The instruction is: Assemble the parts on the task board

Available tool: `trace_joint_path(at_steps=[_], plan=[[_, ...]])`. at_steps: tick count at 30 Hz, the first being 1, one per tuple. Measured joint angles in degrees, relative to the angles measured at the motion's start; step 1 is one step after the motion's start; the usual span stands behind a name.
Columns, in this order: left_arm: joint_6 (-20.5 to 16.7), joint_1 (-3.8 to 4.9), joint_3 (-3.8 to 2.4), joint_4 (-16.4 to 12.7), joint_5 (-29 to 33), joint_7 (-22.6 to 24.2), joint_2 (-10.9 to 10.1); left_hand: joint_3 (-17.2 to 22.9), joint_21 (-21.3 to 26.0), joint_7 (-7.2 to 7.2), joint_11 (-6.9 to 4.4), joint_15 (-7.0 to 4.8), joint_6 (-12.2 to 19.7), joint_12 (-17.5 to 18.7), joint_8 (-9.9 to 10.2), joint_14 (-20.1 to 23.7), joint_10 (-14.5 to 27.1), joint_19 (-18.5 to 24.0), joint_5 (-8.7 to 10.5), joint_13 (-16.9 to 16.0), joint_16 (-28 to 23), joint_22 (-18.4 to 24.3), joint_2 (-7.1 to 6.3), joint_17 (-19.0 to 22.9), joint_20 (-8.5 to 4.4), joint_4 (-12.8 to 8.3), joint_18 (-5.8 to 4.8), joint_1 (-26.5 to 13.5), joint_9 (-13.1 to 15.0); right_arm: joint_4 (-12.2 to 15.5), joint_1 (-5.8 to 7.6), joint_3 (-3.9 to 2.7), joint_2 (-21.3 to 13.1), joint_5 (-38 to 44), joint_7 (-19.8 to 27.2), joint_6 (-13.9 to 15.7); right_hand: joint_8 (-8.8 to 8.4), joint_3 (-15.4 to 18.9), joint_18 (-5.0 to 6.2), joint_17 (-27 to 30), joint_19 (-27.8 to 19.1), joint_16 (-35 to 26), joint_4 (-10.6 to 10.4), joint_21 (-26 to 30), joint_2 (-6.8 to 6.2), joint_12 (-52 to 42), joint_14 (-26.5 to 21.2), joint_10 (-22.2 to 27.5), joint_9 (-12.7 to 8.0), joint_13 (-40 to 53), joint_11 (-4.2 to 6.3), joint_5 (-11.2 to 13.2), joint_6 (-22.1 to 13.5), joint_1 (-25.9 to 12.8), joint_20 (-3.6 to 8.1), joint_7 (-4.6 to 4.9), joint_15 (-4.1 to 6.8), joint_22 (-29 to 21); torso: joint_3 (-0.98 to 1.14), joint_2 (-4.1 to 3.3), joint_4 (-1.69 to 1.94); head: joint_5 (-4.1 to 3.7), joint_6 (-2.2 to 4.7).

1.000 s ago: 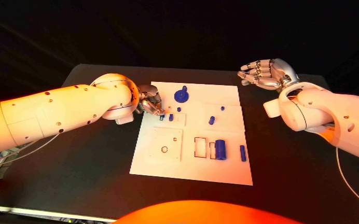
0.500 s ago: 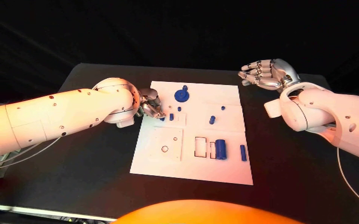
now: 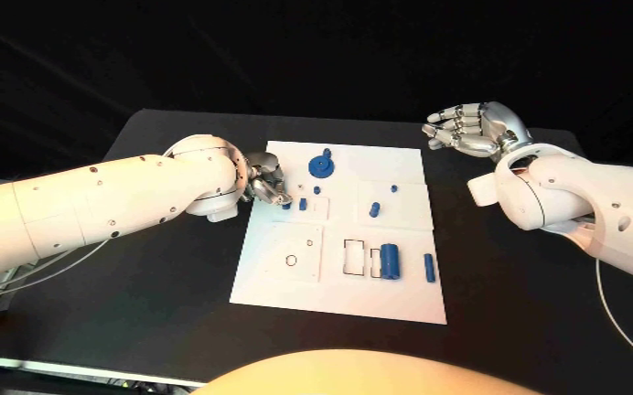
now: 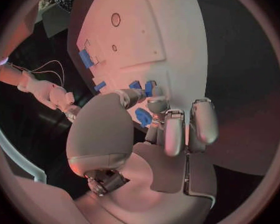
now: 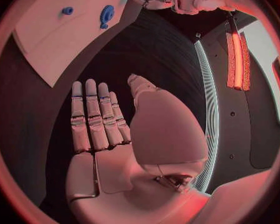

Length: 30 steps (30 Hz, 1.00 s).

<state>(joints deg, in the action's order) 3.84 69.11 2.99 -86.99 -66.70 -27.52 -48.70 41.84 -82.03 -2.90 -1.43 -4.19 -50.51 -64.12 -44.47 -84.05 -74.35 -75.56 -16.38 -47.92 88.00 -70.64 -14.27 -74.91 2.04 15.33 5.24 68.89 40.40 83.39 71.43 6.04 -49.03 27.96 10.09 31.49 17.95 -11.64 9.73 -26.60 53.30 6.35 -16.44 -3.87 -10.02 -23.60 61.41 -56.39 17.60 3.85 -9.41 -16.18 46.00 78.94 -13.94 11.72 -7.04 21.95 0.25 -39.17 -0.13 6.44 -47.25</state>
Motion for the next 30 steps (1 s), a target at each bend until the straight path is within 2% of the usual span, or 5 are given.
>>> trace_joint_path(at_steps=[14, 30], plan=[[-2.04, -0.30, -0.22, -1.70, -0.36, 0.05, -1.24, 0.00, 0.00, -0.09, 0.00, 0.00, -0.07, -0.22, 0.00, 0.00, 0.00, -0.21, 0.01, -0.24, 0.00, -0.28, -0.04, 0.00, 0.21, 0.00, 0.00, -0.05, -0.01, -0.02, -0.05, 0.00, -0.07, -0.04, 0.01, -0.02, 0.00, 0.00, 0.00, -0.01, 0.00, 0.00, 0.00, 0.00, 0.00, 0.00, 0.00, 0.00, 0.00, 0.01, 0.00, 0.00, 0.00, 0.00, 0.00, 0.00, 0.00, 0.00, -0.04, 0.01, 0.02, -0.06, -0.04], [-3.05, -0.73, -0.24, -1.88, -0.84, 0.15, -1.23, 0.00, 0.00, -0.04, 0.01, 0.01, -0.32, -0.22, 0.15, 0.00, 0.01, -0.40, -0.25, -0.23, 0.00, -0.27, -0.20, 0.00, 0.01, 0.00, -0.01, -0.20, 0.06, -0.10, -0.28, 0.00, -0.05, -0.06, 0.03, -0.07, 0.00, 0.00, 0.00, -0.01, 0.00, 0.00, 0.00, 0.00, 0.00, 0.00, 0.00, 0.00, 0.01, 0.00, 0.00, 0.00, 0.00, 0.00, 0.00, 0.00, 0.00, 0.01, 0.01, 0.04, 0.03, 0.18, -0.30]])
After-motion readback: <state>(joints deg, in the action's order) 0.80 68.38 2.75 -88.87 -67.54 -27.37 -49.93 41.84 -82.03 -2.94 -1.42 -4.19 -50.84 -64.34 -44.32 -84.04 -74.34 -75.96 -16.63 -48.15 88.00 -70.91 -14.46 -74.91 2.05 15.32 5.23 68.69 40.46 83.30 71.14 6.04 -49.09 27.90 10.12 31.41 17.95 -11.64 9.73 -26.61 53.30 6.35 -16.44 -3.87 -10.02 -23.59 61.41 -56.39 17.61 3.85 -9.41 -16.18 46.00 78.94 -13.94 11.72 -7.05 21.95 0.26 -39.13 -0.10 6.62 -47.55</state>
